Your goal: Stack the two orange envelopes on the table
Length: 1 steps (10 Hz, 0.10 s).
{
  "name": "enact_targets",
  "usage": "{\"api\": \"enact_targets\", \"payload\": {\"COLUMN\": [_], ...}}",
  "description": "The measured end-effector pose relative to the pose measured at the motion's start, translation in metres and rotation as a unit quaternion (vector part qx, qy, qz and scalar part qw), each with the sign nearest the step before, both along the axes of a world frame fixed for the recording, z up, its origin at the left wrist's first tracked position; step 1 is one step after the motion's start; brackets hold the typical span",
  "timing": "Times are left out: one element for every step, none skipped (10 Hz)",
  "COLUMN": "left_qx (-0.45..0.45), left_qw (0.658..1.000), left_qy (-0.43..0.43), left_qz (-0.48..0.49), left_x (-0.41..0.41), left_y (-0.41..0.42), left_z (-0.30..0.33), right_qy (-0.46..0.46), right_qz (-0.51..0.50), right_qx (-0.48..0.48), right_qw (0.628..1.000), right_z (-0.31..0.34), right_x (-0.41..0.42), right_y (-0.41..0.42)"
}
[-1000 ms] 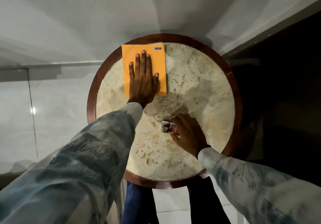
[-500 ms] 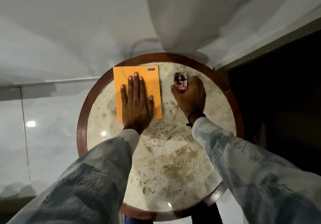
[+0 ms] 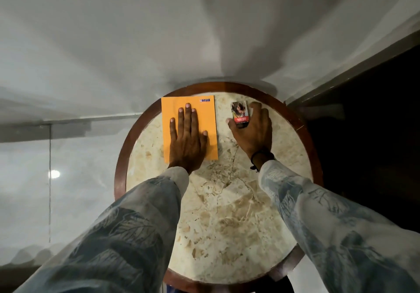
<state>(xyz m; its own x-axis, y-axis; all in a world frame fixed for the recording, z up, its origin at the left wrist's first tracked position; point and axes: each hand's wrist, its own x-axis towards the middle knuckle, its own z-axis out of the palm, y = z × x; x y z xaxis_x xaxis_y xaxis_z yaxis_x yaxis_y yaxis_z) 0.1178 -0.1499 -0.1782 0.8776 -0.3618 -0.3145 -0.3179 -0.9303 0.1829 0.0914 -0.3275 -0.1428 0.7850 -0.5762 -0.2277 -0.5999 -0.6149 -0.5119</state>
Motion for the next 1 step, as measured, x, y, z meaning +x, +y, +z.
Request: {"api": "enact_targets", "payload": {"left_qx": [0.009], "left_qw": [1.0], "left_qy": [-0.018], "left_qz": [-0.008], "left_x": [0.0025], "left_y": [0.0015], "left_z": [0.0425], "right_qy": [-0.06], "right_qz": [-0.03], "right_qx": [0.034], "right_qw": [0.997], "right_z": [0.0457], "right_x": [-0.0023], "right_y": [-0.0121]}}
